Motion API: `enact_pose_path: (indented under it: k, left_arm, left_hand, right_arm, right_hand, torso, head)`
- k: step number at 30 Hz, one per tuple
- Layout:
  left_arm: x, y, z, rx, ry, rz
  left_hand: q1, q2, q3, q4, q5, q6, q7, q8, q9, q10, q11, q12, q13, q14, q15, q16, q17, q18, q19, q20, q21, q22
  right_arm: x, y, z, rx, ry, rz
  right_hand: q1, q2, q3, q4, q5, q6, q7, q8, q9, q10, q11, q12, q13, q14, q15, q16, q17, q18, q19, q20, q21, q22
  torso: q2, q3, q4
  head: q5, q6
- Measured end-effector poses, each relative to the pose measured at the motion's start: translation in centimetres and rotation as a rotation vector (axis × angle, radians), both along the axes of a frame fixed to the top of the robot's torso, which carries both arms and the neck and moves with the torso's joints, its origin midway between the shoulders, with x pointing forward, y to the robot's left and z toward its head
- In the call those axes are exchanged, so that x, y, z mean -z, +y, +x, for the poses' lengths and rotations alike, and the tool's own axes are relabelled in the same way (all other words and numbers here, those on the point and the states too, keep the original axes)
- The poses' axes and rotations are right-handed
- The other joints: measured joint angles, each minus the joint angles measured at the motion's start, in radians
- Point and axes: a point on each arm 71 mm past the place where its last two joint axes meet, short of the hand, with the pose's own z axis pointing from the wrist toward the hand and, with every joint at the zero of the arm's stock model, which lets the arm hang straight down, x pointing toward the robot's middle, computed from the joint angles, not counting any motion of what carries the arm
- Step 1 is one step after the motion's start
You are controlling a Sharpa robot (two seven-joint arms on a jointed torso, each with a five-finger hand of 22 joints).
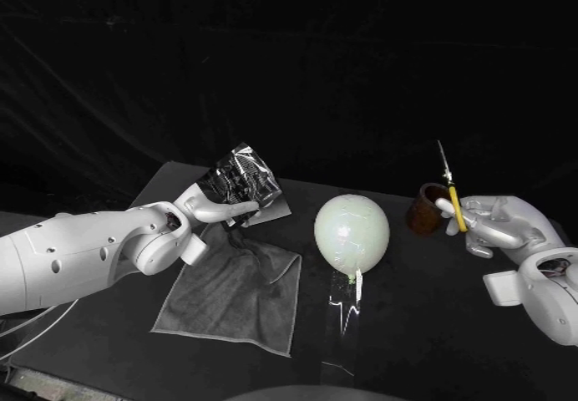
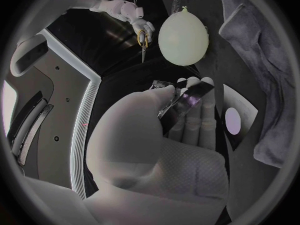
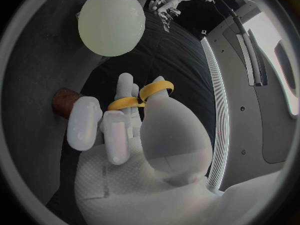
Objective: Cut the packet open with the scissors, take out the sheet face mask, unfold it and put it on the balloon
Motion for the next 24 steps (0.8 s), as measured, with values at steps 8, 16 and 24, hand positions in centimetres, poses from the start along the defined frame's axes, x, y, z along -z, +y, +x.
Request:
enact_pose_path:
  k: [8, 16, 24]
  left_arm:
    - [2.3, 1.2, -2.1, -0.012, 0.027, 0.066]
    - [2.9, 2.4, -3.2, 0.029, 0.016, 0.187]
    - [3.6, 2.0, -3.9, 0.136, 0.016, 0.328]
  left_hand:
    - [-0.001, -0.001, -0.012, -0.014, 0.000, 0.013, 0.013, -0.016, 0.030, -0.020, 0.012, 0.000, -0.001, -0.050, 0.021, -0.137, -0.100, -0.017, -0.095, 0.031, -0.003, 0.014]
    - [0.003, -0.005, -0.043, -0.030, 0.000, 0.022, 0.021, -0.025, 0.036, -0.025, 0.014, 0.000, -0.001, -0.070, 0.034, -0.219, -0.158, -0.032, -0.153, 0.057, -0.036, 0.008]
    - [-0.034, -0.095, -0.077, -0.006, -0.001, -0.001, 0.032, -0.078, -0.004, -0.095, 0.038, 0.000, -0.006, -0.139, 0.075, -0.339, -0.229, -0.063, -0.255, 0.119, -0.209, -0.093]
  right_arm:
    - [0.1, -0.2, 0.1, 0.006, 0.000, -0.003]
    - [0.2, -0.5, 0.1, 0.017, 0.002, -0.005]
    - [0.5, -0.5, 0.1, 0.020, 0.013, 0.002]
  right_hand:
    - [0.000, 0.000, 0.000, 0.000, 0.000, 0.001, -0.001, -0.001, -0.002, -0.002, -0.002, 0.001, -0.004, 0.001, 0.002, -0.003, 0.000, 0.000, 0.000, 0.000, 0.000, 0.000]
    - [0.000, 0.000, 0.000, 0.000, 0.000, 0.002, -0.002, -0.003, -0.003, -0.002, -0.002, 0.001, -0.005, 0.001, 0.002, 0.000, -0.001, -0.006, 0.000, 0.000, 0.000, 0.001]
    - [0.000, 0.000, -0.003, 0.000, 0.000, 0.002, -0.002, -0.005, -0.004, -0.003, -0.003, 0.001, -0.005, 0.001, 0.002, 0.000, -0.001, -0.006, 0.000, 0.000, 0.000, 0.001]
  torso:
    - [-0.004, 0.0018, 0.0025]
    - [-0.008, 0.0029, 0.0051]
    - [-0.013, 0.0031, 0.0054]
  head:
    - [0.021, -0.016]
    - [0.032, -0.030]
    - [0.044, -0.037]
